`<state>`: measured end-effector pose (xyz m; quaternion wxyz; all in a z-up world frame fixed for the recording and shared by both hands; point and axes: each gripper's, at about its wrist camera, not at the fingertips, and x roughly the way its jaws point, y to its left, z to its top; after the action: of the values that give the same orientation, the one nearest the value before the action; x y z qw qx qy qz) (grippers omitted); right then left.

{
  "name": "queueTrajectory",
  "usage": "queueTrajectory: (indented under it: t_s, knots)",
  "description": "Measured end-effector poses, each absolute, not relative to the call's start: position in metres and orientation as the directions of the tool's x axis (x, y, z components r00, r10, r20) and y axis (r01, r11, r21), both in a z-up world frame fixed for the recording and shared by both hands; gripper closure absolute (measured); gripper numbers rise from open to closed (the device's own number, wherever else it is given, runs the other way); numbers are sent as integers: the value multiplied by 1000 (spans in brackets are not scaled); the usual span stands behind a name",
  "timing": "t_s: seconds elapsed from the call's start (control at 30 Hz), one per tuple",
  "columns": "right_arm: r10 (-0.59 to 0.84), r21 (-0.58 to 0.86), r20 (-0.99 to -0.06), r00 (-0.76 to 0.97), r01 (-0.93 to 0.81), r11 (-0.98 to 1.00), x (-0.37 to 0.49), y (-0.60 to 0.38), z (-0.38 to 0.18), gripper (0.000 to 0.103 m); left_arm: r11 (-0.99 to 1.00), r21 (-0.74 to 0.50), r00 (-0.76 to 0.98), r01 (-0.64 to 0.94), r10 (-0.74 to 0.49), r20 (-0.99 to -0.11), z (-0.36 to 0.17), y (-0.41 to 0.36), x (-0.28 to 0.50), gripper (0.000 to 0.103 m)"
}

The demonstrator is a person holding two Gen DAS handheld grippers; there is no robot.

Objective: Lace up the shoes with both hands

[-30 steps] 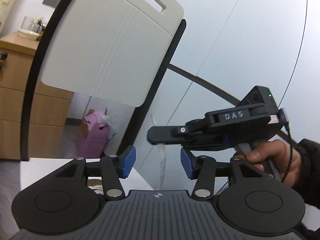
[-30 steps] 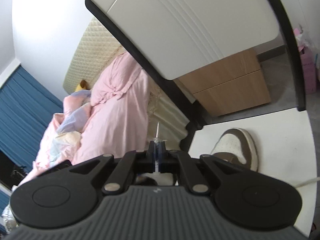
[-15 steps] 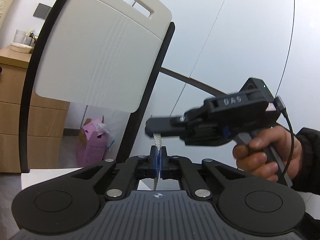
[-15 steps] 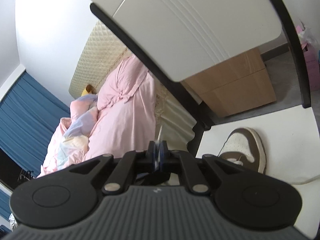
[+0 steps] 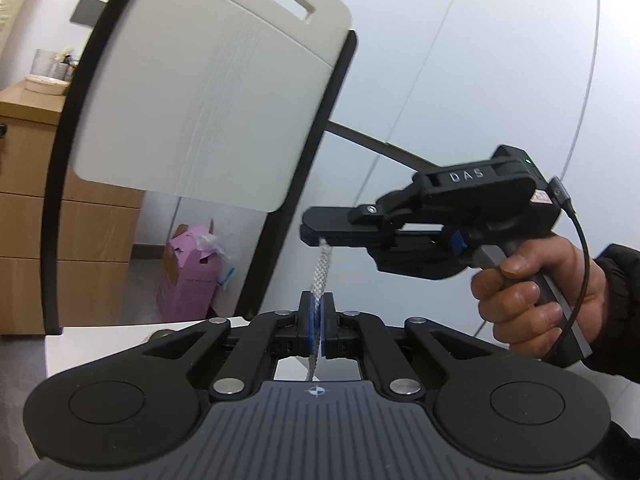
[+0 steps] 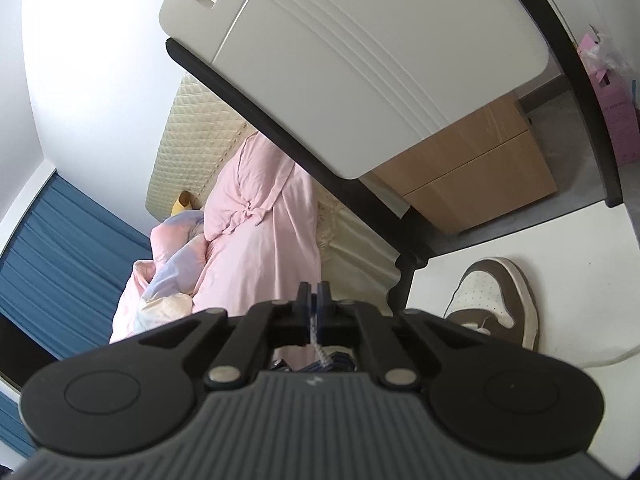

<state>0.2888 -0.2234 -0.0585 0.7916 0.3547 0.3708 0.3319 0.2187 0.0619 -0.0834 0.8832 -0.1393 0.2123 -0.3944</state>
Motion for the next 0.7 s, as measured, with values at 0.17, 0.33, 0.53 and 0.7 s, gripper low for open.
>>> queueTrajectory:
  t_s: [0.17, 0.33, 0.53, 0.7]
  knots:
    - [757, 781, -376, 535, -257, 570, 289, -226, -57, 100, 644, -444, 596, 624, -759, -263, -81, 65, 221, 67]
    - [756, 769, -391, 525, -265, 581, 288, -221, -60, 100, 636, -446, 604, 630, -762, -233, -78, 65, 218, 64]
    - [785, 797, -374, 493, -262, 544, 287, -211, -65, 100, 668, -418, 643, 615, -732, -225, -77, 71, 217, 100]
    - [789, 803, -349, 505, -273, 530, 286, -214, -63, 96, 704, -406, 682, 582, -695, -228, -72, 85, 218, 100]
